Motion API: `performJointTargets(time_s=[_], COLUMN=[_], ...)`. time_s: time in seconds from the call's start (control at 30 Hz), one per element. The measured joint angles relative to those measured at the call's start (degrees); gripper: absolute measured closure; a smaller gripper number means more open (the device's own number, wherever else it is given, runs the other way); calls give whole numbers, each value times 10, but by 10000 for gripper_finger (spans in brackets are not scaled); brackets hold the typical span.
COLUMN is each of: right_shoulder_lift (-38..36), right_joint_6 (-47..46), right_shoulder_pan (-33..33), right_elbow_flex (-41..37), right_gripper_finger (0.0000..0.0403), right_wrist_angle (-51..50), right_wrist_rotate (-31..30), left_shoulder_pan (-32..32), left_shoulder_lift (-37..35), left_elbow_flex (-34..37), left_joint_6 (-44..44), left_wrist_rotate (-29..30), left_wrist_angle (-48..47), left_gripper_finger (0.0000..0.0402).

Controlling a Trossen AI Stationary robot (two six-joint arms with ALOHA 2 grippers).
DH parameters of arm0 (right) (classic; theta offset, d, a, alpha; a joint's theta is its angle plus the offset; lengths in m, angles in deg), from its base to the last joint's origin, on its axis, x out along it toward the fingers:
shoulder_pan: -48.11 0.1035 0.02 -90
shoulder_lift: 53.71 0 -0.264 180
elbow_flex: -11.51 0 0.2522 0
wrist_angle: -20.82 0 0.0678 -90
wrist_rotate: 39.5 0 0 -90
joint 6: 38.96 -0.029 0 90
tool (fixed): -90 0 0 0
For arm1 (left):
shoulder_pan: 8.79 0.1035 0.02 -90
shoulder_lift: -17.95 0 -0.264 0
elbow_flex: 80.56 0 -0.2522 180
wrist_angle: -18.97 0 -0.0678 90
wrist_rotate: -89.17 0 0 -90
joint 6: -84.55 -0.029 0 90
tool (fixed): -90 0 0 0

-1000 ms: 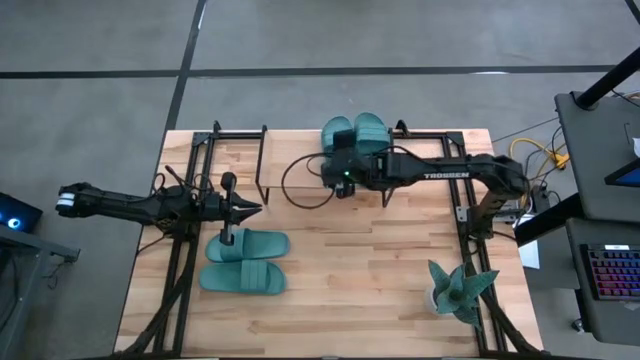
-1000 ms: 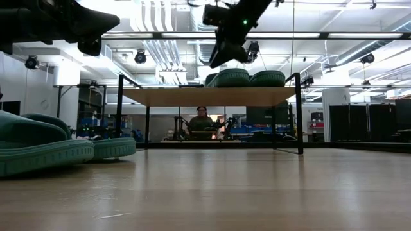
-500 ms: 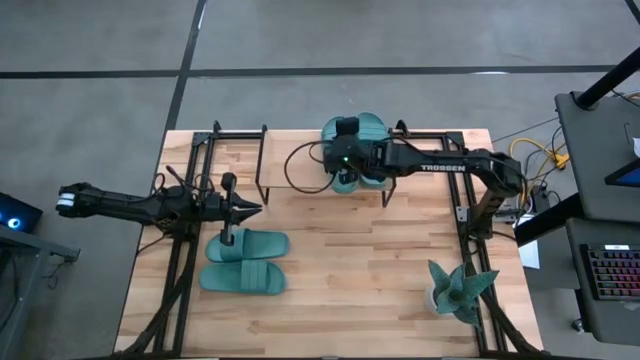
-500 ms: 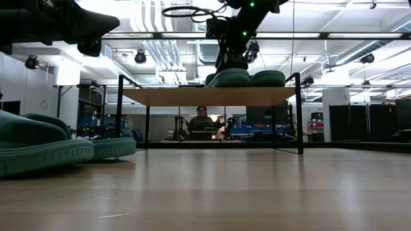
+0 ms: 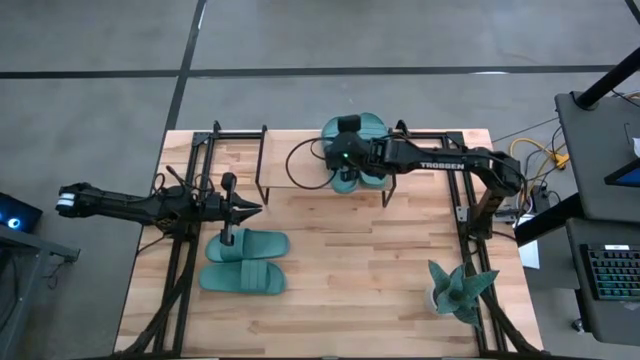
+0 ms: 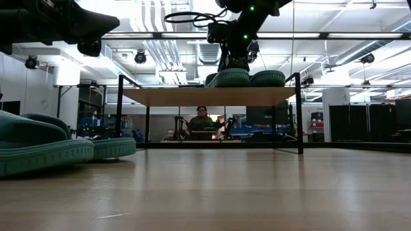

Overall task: Pick and place slides into the shelf
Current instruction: Put the green slides on the shelf

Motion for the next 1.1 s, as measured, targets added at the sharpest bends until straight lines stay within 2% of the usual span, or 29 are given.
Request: performJointTargets(time_s=[0.3,0.5,0.67,1.1], right_shoulder_lift=[0,0,0,0], right_joint_6=[-36,-67,-77,-21], right_shoulder_pan=[0,0,1,0], right_elbow_flex=[-1,-1,-1,-1], right_gripper_finger=[388,391,391,392], right_wrist_angle=[0,2,14,16], right_wrist_rotate=[-1,-6,-60,-58], left_shoulder_pan=[0,0,0,0], left_shoulder_lift=[0,0,0,0], left_elbow_flex=[0,0,0,0], left_joint_6=[0,0,0,0], left_wrist_rotate=[0,0,0,0], left_wrist_angle=[0,0,-1,-1], left_gripper_finger=[379,379,379,379])
